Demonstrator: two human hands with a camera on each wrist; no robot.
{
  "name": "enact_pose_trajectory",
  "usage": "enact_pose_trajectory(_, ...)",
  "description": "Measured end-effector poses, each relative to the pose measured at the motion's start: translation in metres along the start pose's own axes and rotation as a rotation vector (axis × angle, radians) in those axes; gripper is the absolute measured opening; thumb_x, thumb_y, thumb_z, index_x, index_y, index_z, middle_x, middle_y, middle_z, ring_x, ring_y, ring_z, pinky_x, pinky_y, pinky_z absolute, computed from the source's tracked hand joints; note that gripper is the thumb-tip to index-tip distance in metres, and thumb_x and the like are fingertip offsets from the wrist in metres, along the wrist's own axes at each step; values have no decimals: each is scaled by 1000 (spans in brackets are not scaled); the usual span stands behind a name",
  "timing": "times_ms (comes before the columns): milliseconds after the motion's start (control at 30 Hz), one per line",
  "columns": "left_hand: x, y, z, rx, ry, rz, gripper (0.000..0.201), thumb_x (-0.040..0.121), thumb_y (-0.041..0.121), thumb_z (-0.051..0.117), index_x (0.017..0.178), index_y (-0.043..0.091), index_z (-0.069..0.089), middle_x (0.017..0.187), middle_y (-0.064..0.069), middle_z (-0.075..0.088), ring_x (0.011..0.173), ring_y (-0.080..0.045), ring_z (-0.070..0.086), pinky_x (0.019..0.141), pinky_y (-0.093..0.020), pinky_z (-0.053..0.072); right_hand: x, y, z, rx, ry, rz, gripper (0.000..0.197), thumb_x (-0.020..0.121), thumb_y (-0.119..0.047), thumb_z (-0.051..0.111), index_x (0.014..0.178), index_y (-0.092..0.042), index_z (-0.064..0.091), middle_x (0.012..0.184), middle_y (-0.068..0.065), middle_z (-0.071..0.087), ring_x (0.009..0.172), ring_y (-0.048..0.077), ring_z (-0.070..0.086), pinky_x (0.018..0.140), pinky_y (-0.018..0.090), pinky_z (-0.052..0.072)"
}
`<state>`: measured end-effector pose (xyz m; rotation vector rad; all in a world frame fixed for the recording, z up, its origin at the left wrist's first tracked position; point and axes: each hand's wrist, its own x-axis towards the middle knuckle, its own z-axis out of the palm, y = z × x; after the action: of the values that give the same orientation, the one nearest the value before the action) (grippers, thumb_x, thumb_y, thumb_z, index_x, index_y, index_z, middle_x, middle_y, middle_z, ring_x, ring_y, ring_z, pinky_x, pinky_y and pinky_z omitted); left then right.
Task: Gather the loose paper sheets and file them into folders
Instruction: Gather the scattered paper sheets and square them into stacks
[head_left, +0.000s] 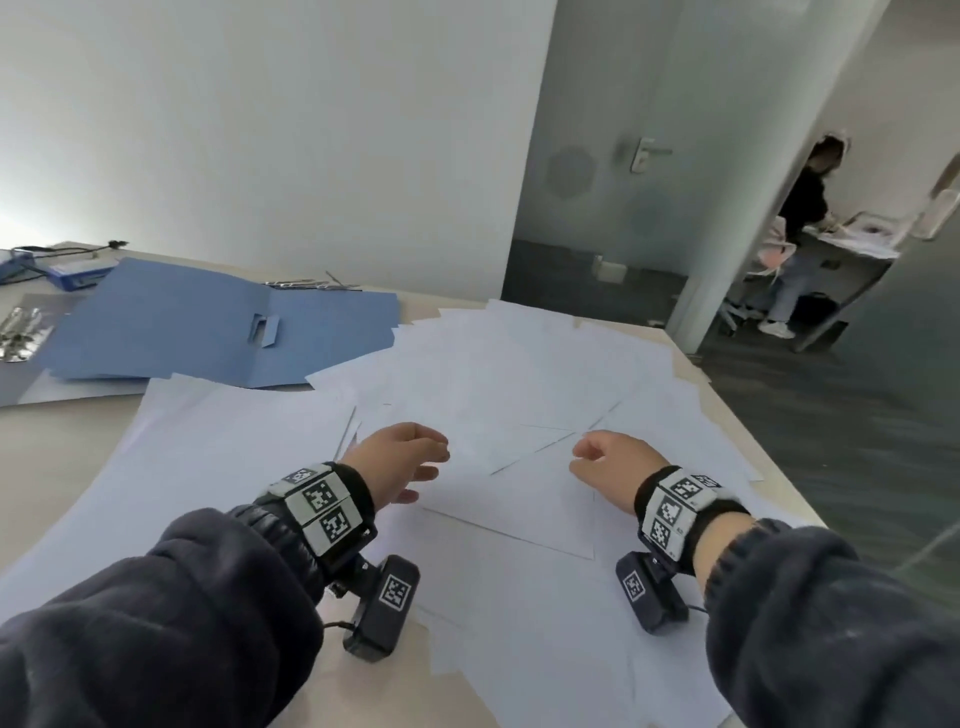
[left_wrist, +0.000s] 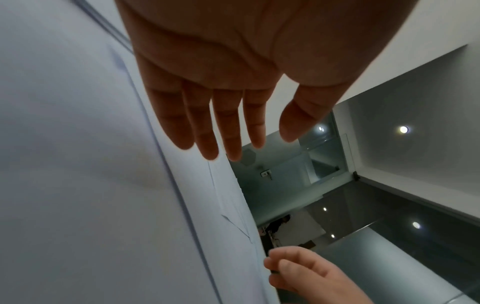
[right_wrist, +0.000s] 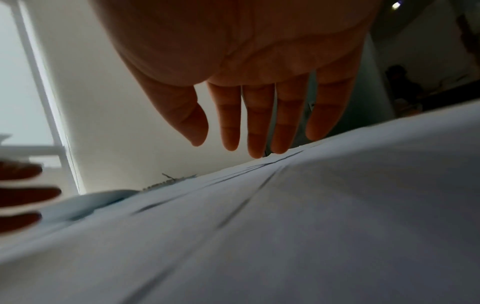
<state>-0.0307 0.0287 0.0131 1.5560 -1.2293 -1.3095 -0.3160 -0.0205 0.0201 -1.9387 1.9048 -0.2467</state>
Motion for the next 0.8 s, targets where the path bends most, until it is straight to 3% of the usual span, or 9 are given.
enact_pose_trajectory(200,15,-4,29,-234,-54,3,12,96,20,58,101,14,68,99,0,77,96,-20,73,81,-37,54,8,-6,1,-209,-135,-103,77,76,-71,66,143,-40,44,156,-10,33,139,15,38,114,37,34)
enact_pose_trajectory(300,24,-12,31,-433,-44,-28,10,96,17,59,96,12,67,98,-8,76,88,-23,73,73,-35,52,10,-15,9,-354,-304,-162,112,64,-81,68,156,-47,13,167,-13,0,154,15,6,123,46,19)
enact_pose_trajectory(400,29,-18,27,-621,12,-72,9,93,16,60,92,12,67,90,-9,74,81,-22,73,71,-35,54,12,-28,18,-482,-398,-192,127,58,-83,71,153,-53,-9,165,-15,-20,154,15,-13,123,54,14)
enact_pose_trajectory(600,29,-26,21,-698,37,-28,11,93,14,58,87,12,66,78,-7,69,72,-20,70,64,-32,52,24,-58,39,-562,-447,-229,139,52,-84,73,146,-55,-25,163,-14,-28,153,19,-20,121,60,16)
enact_pose_trajectory(800,23,-30,16,-639,89,66,16,96,10,54,85,11,65,72,-6,67,60,-17,61,57,-29,45,37,-64,46,-545,-439,-219,139,50,-86,71,150,-52,-19,167,-10,-14,155,23,-10,123,55,15)
